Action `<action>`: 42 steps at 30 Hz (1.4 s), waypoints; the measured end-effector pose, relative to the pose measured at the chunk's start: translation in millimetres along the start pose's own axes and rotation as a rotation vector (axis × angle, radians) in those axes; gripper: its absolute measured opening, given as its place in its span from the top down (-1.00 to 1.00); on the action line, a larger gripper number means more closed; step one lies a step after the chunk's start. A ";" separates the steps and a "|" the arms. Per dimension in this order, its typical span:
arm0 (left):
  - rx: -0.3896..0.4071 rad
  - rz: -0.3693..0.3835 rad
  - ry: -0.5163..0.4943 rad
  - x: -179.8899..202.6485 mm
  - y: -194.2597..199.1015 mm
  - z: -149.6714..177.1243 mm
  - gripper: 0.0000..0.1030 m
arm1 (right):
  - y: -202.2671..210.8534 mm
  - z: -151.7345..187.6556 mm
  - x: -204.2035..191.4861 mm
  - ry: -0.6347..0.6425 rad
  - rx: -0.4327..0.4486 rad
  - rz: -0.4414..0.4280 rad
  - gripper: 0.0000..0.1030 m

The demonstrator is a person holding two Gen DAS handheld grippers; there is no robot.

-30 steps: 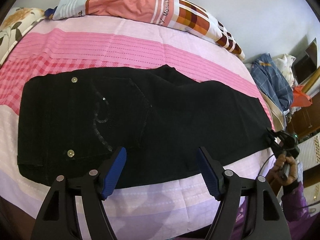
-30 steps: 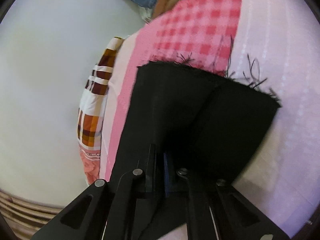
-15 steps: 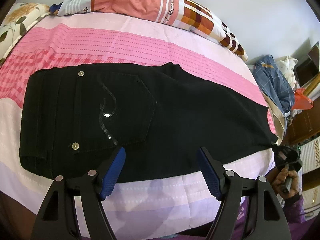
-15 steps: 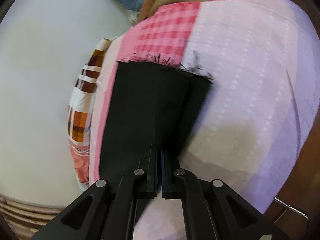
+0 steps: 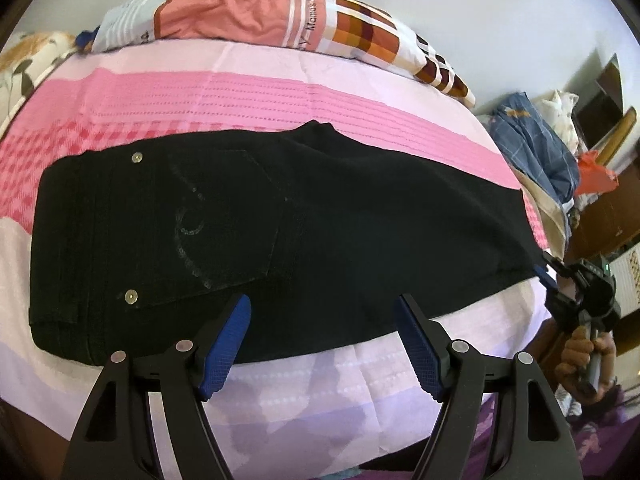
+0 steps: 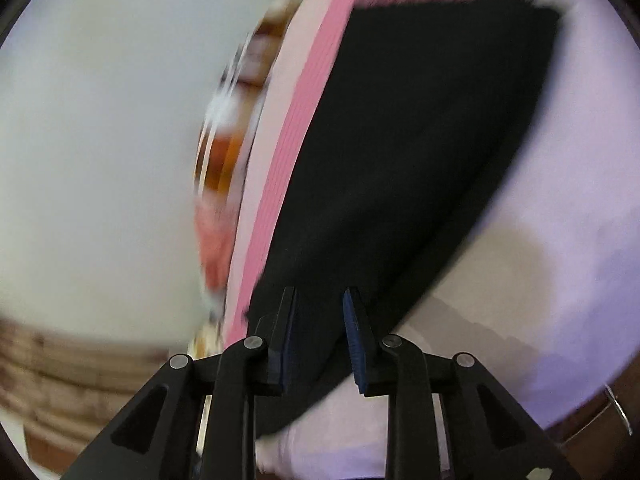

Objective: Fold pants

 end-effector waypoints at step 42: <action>0.018 -0.009 0.094 -31.7 8.0 -3.2 -0.47 | 69.3 -34.0 51.9 -0.056 0.159 0.139 0.76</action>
Point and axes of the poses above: each gripper's, at about its wrist camera, not at the fingertips, and y roughly against the way its jaws point, x to its right, z to its underside, the point moved 7 cm from there along -y, roughly the way its jaws point, and after that the axes turned 8 degrees about y, right-handed, at the moved point
